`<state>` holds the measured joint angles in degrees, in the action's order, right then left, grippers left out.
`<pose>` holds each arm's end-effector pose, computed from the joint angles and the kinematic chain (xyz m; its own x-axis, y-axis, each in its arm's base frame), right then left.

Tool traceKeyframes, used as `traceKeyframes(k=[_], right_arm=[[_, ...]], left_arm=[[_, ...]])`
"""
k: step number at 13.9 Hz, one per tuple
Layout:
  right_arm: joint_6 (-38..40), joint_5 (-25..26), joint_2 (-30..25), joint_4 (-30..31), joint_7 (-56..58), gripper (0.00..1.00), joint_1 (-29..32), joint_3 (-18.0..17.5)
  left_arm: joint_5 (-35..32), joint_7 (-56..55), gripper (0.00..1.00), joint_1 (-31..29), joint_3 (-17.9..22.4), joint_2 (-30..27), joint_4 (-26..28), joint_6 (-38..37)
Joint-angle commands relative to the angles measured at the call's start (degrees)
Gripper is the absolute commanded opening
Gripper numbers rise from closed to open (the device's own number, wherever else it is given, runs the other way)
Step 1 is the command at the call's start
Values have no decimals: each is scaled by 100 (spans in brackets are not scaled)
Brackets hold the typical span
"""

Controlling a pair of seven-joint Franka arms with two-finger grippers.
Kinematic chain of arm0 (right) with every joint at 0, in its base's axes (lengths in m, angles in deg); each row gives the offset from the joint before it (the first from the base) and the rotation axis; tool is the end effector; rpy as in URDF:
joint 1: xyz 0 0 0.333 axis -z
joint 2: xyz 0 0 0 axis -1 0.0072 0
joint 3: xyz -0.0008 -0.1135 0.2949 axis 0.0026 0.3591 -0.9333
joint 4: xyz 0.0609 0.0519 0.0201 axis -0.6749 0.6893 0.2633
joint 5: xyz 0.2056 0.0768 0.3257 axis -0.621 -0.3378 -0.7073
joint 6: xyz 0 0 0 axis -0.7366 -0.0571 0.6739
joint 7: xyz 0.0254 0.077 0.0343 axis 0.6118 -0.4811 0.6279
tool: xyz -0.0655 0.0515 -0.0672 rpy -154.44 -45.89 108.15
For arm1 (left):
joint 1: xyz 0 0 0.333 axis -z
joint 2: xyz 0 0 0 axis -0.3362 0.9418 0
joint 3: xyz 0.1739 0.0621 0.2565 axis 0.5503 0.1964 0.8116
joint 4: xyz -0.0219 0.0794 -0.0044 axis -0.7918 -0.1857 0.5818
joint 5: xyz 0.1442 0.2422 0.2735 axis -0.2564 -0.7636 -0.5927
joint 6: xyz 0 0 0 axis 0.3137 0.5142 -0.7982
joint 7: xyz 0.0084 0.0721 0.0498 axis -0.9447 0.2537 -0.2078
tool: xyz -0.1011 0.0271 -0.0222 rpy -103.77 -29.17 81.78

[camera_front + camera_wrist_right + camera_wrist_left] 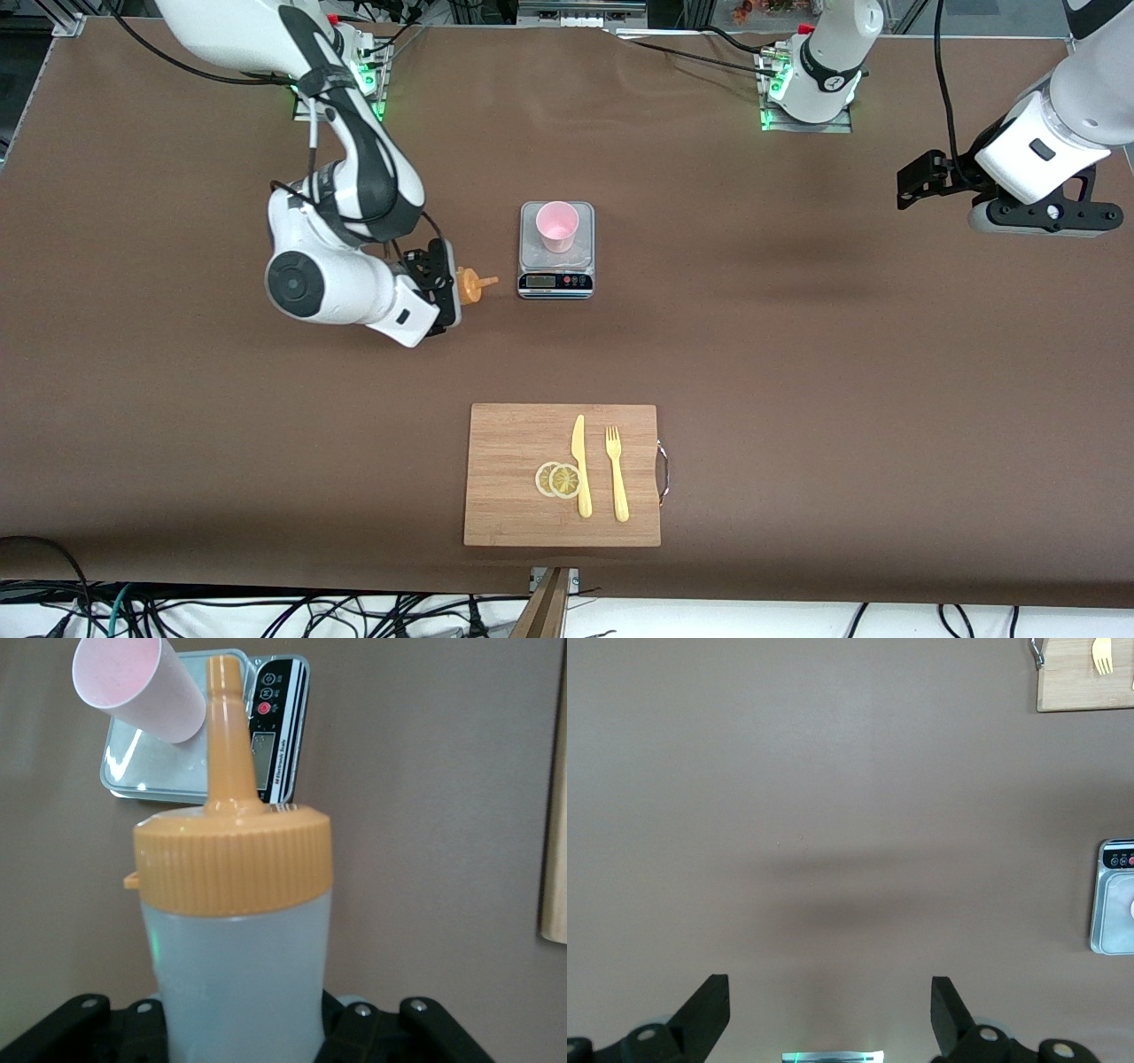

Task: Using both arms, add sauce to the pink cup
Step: 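Lift the sauce bottle with the right gripper toward the pink cup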

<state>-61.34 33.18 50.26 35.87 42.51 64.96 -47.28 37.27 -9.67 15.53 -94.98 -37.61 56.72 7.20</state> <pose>0.5892 0.2945 0.3102 -0.0858 0.9745 0.2075 0.9513 0.1420 -0.2735 0.5323 -0.0606 0.5876 0.9919 -0.0318 -0.1234 -0.0313 -0.9995 0.0060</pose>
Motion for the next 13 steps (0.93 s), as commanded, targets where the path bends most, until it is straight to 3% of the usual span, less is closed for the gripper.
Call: traceKeyframes(k=[1,13], right_arm=[[-3,401,-197,208,-621,0,-366,37],[111,1228,-267,454,-2108,0,-1255,37]], left_arm=[[-41,47,100,-2,-7,1,-73,-101],[-41,56,100,-2,-7,1,-65,-110]])
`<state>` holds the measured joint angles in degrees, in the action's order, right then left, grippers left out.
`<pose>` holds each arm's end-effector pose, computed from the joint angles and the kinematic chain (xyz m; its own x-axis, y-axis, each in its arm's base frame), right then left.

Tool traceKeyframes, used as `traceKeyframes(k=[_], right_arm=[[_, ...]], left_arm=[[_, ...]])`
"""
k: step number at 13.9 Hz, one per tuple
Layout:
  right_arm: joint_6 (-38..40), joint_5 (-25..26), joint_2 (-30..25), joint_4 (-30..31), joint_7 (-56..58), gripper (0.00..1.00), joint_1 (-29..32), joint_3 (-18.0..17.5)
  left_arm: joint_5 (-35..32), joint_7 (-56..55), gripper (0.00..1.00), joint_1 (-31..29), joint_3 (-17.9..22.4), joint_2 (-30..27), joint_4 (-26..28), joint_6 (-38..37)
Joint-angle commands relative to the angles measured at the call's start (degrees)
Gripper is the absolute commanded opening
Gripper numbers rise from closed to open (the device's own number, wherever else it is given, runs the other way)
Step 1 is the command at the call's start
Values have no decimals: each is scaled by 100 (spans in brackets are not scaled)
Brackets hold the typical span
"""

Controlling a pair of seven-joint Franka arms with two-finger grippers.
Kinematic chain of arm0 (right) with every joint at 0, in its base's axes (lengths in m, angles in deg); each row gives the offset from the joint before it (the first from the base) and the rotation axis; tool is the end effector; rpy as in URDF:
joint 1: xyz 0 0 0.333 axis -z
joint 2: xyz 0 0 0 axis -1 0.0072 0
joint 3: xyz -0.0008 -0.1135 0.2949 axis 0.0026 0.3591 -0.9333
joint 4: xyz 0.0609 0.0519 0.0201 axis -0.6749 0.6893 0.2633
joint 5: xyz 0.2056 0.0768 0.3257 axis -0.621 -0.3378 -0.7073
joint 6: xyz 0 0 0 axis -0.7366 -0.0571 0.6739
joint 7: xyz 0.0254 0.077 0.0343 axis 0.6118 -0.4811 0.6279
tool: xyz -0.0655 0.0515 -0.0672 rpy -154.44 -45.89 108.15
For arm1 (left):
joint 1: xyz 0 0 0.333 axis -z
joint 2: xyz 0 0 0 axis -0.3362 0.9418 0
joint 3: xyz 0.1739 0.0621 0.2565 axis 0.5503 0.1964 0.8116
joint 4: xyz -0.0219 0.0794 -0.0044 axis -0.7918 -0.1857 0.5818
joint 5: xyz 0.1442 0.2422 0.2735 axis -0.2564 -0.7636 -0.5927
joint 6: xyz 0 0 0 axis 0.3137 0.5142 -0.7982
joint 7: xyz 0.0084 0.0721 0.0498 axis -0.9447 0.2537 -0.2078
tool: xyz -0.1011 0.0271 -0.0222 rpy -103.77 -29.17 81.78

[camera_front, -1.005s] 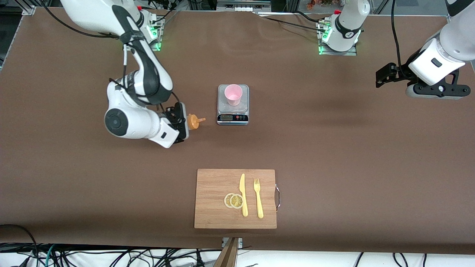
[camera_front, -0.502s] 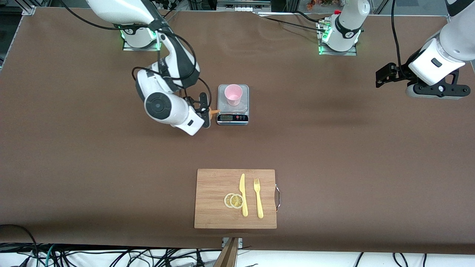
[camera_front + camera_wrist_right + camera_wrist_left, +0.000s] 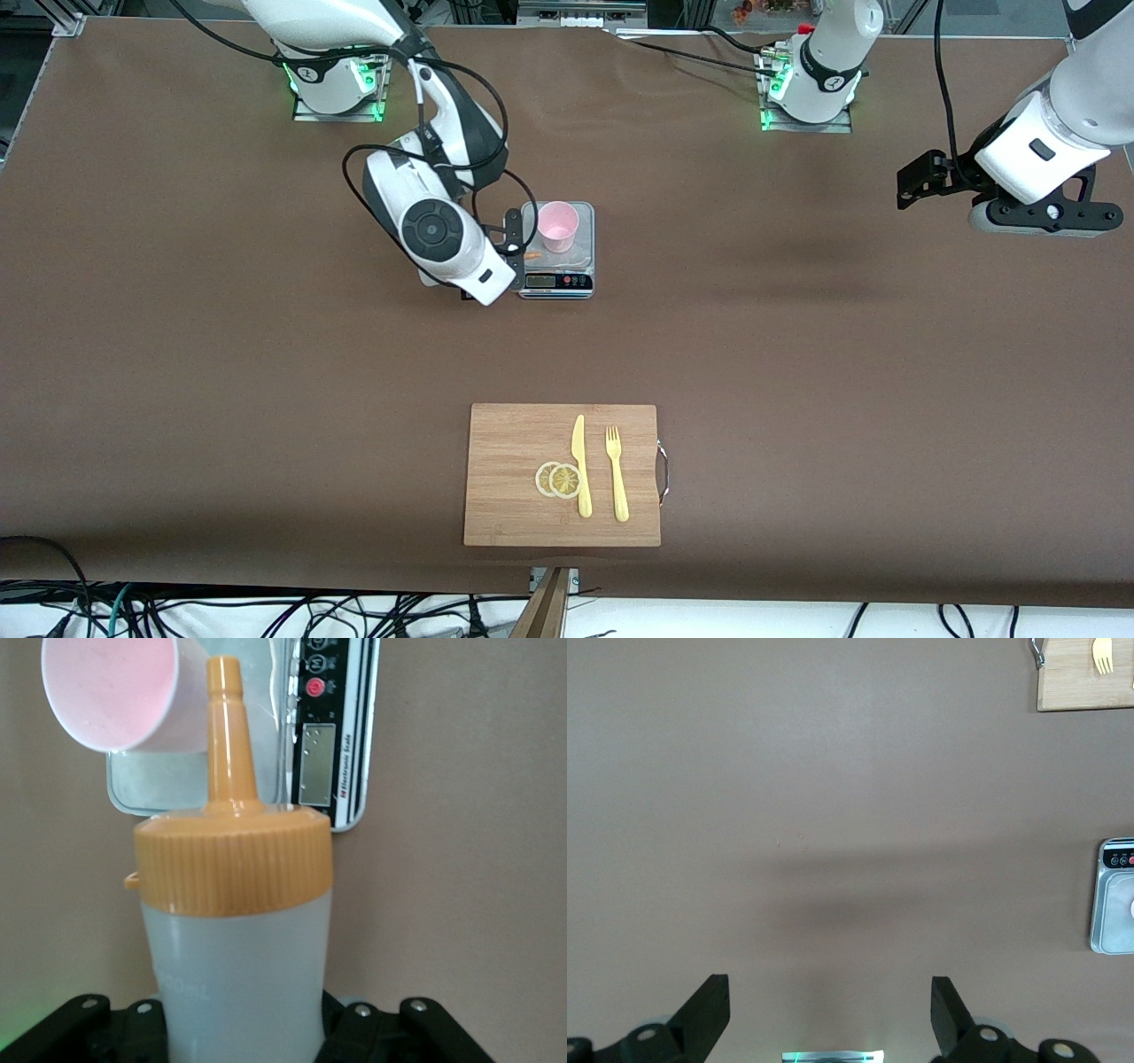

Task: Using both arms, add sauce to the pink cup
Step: 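Tilt the bottle nozzle over the pink cup and squeeze sauce in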

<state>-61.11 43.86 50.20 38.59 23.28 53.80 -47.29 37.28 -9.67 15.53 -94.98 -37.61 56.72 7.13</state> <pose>0.5165 0.3840 0.2882 -0.0654 0.9967 -0.0488 0.9580 0.0490 -0.2826 0.5322 -0.0606 0.5875 0.9917 -0.0318 -0.1246 -0.0313 -0.9995 0.0061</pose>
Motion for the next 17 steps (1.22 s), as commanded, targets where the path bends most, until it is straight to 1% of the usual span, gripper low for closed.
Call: traceKeyframes(k=[1,4,11,17], right_arm=[[115,170,-287,252,-229,0,-165,39],[185,292,-428,375,-238,0,-218,30],[492,592,-446,376,-651,0,-508,21],[704,776,-455,367,-704,0,-596,21]], left_arm=[[-41,56,100,-2,-7,1,-64,-147],[-41,56,100,-2,-7,1,-73,-156],[-41,47,100,7,-16,1,-73,-156],[-41,47,100,7,-42,1,-73,-156]])
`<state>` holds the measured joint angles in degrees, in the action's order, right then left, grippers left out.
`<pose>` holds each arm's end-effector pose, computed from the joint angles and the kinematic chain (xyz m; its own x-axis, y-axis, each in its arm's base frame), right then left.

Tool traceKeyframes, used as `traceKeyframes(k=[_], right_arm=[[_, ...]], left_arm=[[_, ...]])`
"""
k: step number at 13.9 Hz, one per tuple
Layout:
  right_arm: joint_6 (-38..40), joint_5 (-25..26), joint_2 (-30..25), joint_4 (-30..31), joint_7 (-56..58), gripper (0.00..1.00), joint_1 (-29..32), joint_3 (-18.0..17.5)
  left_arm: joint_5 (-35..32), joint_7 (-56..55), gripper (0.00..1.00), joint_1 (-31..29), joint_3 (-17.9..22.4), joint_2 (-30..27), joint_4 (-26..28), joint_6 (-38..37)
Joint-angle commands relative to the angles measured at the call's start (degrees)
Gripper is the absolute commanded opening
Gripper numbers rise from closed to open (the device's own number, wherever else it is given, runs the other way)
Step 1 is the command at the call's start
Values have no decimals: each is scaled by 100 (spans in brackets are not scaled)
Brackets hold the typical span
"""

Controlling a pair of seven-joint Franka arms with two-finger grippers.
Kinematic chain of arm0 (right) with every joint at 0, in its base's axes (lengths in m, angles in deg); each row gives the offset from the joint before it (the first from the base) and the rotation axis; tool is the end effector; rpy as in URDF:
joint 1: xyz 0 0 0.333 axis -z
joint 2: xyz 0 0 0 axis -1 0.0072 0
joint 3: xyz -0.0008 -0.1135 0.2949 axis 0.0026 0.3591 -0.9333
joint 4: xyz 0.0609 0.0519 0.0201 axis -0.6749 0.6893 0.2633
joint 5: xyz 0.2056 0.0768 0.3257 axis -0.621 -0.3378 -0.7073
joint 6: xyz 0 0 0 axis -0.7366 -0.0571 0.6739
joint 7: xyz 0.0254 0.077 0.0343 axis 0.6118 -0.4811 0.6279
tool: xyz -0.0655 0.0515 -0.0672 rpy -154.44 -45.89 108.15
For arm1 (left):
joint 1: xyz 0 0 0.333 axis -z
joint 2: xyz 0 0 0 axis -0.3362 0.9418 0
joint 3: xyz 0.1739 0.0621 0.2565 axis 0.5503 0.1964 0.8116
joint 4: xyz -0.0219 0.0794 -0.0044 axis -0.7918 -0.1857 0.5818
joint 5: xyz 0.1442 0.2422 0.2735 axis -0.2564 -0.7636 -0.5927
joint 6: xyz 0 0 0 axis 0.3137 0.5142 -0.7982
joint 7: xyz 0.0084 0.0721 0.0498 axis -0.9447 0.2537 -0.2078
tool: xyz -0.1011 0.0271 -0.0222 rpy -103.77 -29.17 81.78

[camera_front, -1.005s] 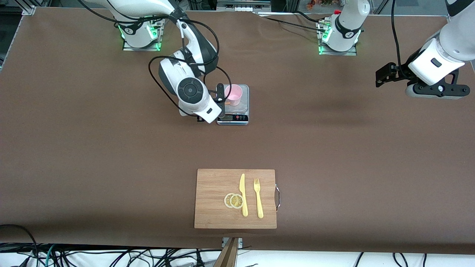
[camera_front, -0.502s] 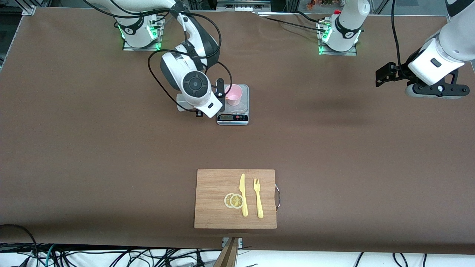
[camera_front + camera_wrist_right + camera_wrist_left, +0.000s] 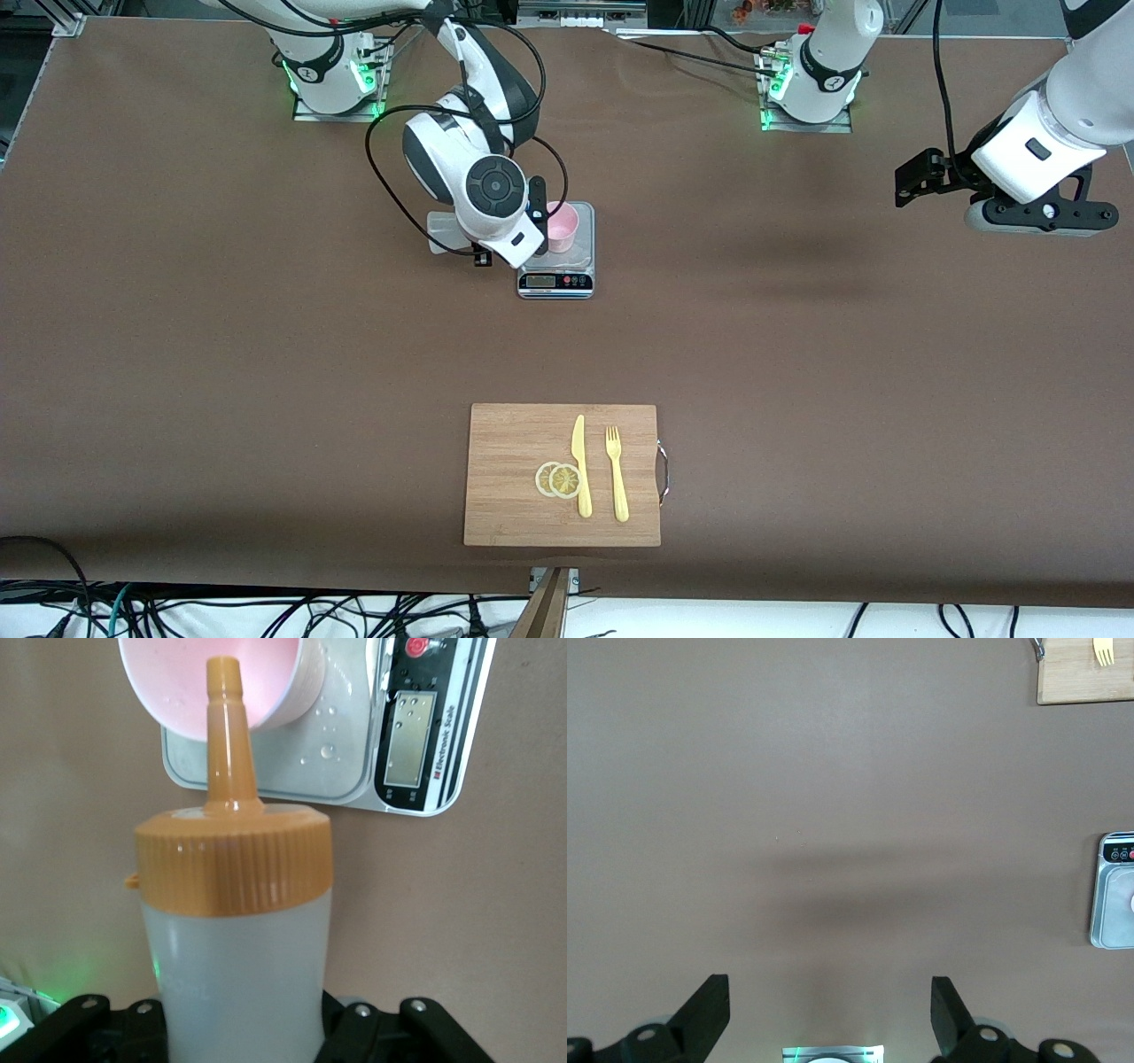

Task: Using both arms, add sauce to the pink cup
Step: 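Tilt the bottle nozzle over the pink cup and squeeze sauce in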

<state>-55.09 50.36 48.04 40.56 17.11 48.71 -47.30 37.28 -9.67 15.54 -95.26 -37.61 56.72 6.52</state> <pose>0.4690 0.4079 0.2923 -0.1229 0.9701 -0.2091 0.9527 0.0563 -0.2988 0.5306 -0.0632 0.5867 0.9901 -0.0368 -0.1351 -0.0364 -0.9993 0.0052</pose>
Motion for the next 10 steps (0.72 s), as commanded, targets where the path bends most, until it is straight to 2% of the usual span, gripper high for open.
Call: traceKeyframes(k=[1,10], right_arm=[[102,170,-239,170,-166,0,-96,22],[436,513,-239,73,-395,0,-246,13]], left_arm=[[-41,47,100,-3,-14,1,-73,-95],[-41,56,100,-3,-23,1,-73,-103]])
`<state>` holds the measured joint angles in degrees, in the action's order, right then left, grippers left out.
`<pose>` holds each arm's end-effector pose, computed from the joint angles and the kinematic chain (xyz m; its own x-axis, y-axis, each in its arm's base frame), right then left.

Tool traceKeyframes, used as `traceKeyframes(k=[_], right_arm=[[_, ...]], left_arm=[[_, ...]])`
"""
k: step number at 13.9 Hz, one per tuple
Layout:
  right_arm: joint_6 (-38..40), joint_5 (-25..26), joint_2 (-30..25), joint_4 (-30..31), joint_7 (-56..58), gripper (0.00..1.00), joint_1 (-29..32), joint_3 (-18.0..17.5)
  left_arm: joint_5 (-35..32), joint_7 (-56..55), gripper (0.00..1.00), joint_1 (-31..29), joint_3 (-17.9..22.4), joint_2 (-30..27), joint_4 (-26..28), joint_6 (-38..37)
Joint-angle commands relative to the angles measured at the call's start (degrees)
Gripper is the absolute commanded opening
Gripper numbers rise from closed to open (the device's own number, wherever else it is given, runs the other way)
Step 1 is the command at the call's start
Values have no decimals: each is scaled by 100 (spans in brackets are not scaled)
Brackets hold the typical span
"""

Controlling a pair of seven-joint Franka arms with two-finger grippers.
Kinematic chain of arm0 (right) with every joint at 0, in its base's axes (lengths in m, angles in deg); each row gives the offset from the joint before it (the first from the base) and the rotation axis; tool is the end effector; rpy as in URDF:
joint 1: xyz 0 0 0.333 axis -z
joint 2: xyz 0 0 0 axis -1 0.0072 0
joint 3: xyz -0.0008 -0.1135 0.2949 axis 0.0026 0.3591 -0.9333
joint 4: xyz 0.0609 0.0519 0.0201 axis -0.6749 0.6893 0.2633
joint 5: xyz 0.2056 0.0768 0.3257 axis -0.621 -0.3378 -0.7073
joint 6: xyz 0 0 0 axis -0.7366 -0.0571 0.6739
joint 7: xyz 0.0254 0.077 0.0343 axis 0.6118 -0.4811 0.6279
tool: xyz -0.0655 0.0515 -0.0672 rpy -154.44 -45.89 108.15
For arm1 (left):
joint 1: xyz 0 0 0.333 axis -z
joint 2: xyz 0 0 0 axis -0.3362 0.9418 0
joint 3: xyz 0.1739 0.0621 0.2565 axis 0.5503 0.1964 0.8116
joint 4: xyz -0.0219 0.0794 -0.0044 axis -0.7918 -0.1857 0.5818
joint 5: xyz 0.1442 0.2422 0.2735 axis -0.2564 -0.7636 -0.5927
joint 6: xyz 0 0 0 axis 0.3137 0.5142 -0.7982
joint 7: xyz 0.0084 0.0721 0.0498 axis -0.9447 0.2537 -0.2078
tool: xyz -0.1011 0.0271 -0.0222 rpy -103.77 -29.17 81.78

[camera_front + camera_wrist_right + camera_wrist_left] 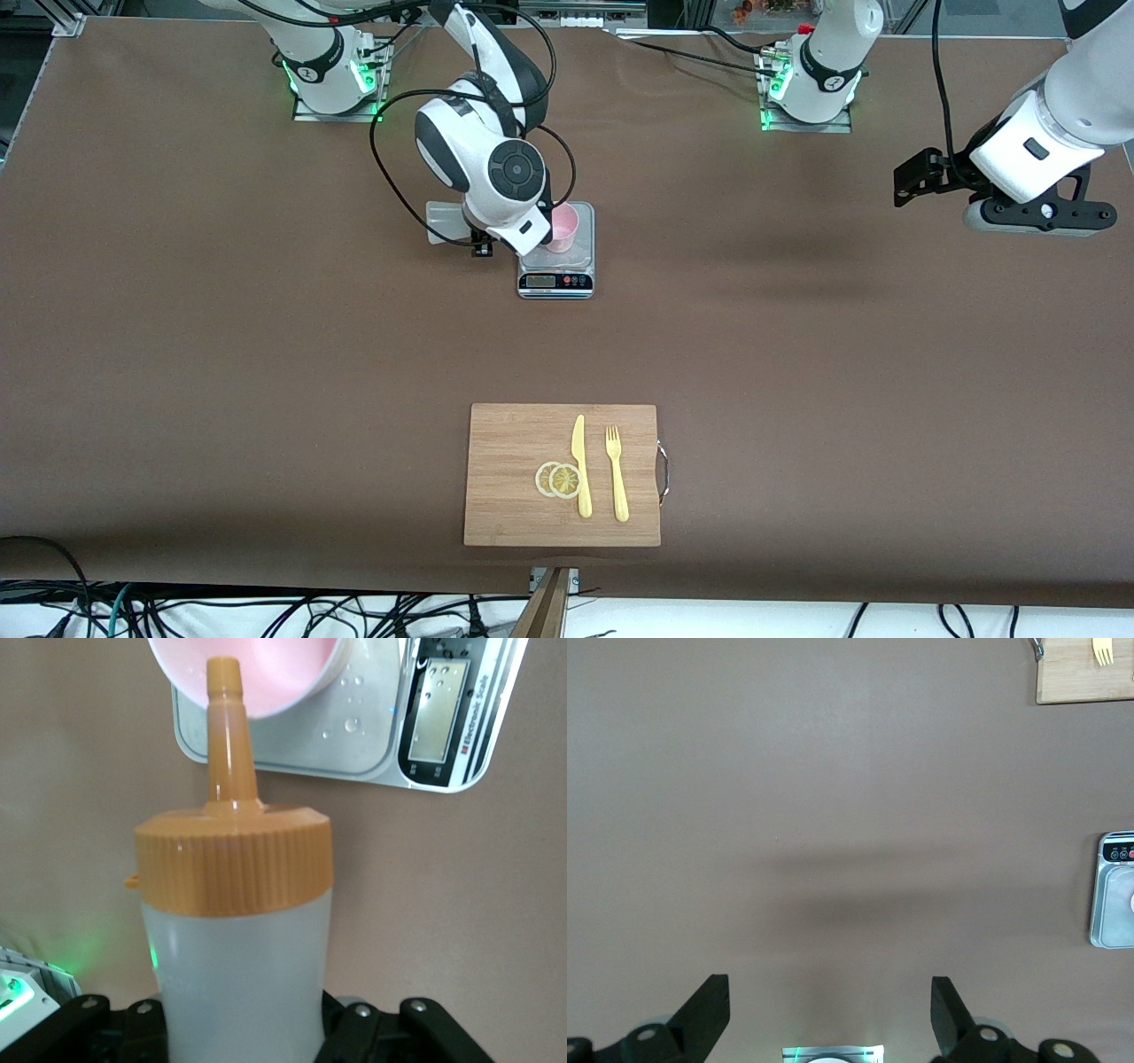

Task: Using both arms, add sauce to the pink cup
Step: 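Tilt the bottle nozzle over the pink cup and squeeze sauce in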

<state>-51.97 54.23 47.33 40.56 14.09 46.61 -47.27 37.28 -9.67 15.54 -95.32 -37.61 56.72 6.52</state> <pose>0.4531 0.4157 0.2979 -0.1411 0.9457 -0.2927 0.9575 0.0553 -0.2830 0.5305 -0.0637 0.5867 0.9901 -0.0378 -0.1351 -0.0375 -0.9993 0.0051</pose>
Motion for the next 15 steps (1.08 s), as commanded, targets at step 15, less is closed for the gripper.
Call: traceKeyframes(k=[15], right_arm=[[133,284,-142,-41,-216,0,-149,10]], left_arm=[[-41,56,100,6,-16,28,-108,-103]])
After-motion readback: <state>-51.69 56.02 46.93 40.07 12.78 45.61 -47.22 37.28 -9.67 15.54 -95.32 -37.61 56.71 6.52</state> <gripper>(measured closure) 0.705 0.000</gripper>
